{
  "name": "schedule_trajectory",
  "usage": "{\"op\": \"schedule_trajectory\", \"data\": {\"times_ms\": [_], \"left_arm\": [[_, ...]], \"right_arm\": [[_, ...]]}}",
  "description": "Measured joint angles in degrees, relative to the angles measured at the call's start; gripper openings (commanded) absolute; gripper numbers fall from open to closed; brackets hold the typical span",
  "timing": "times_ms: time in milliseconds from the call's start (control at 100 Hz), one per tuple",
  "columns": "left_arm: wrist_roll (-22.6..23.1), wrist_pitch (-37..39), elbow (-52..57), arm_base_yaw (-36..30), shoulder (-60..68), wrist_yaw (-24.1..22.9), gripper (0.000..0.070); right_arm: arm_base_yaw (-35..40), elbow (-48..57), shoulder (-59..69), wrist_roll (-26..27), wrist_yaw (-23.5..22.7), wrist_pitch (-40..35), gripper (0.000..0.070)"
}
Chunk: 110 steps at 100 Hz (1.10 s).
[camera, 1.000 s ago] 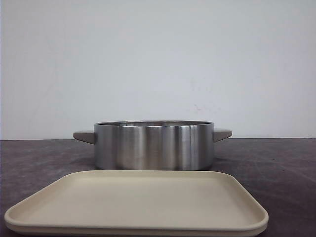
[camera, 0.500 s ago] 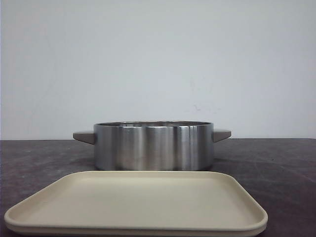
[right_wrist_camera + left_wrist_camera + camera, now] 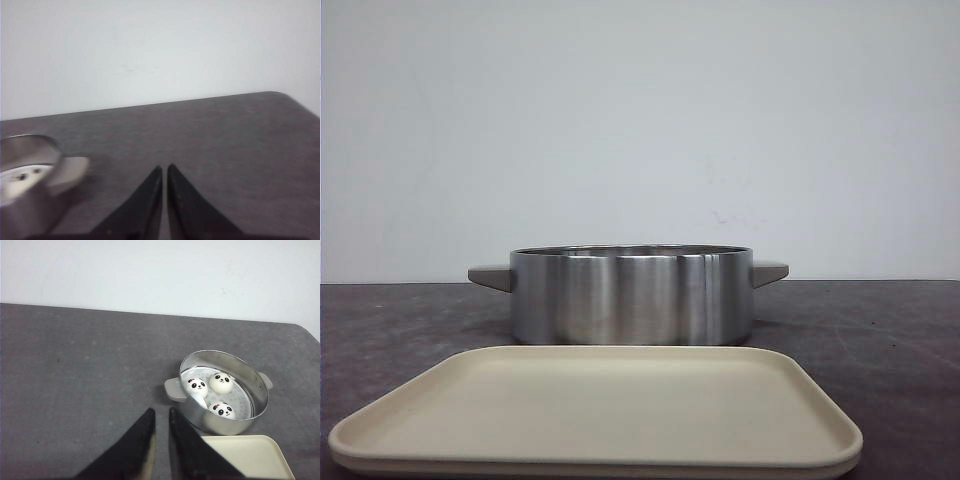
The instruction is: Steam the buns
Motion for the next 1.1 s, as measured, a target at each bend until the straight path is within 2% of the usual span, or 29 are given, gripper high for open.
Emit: {"op": "schedule_trajectory", "data": {"times_ms": [160, 430, 1100], "left_arm": [[0.0, 0.0, 0.0, 0.0, 0.0, 0.0, 0.0016], [0.0, 0.0, 0.0, 0.0, 0.0, 0.0, 0.0016], [0.0, 0.0, 0.0, 0.0, 0.0, 0.0, 0.0016]], "right_arm": [[-3.0, -4.4, -4.7, 0.0, -0.1, 0.0, 0.001], [-3.8, -4.5, -6.7, 0.0, -0.3, -11.7, 0.001], [-3.8, -4.5, -6.7, 0.0, -0.5, -11.6, 0.001]]}}
